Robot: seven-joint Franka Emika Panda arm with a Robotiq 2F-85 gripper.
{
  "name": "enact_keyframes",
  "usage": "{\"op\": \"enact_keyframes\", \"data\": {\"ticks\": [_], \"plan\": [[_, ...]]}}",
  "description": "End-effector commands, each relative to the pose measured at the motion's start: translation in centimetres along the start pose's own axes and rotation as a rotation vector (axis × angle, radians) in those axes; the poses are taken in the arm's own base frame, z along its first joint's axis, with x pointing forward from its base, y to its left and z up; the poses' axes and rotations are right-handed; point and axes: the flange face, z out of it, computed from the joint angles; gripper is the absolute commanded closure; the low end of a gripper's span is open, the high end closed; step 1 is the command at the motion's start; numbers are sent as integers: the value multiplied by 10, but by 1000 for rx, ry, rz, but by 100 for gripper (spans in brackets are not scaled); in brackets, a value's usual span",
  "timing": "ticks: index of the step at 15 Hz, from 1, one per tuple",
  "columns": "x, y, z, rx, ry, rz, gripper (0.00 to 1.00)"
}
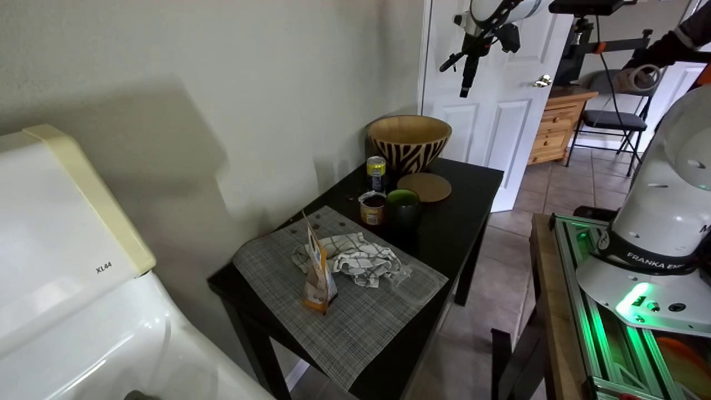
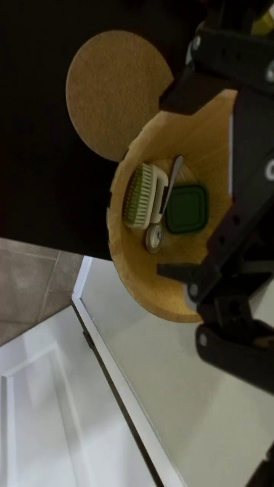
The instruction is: Remove the green lid from the brown bowl
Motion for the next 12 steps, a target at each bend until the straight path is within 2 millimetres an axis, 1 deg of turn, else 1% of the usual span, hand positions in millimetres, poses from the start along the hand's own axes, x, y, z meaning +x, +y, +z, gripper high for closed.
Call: {"op": "enact_keyframes", "data": {"ticks": [1, 2, 4, 5, 7, 8, 9, 10, 12], "plan": [[23, 24, 46, -51, 34, -78, 0], [28, 28, 56, -33, 50, -84, 0], [42, 32, 71, 49, 89, -76, 0], [50, 40, 74, 88, 116, -72, 0], [68, 56, 93, 184, 165, -60, 0], [72, 63, 103, 239, 160, -37, 0], [61, 41, 82, 162, 143, -49, 0], [65, 47, 86, 171, 142, -51, 0], [65, 48, 88, 169, 140, -51, 0]]}}
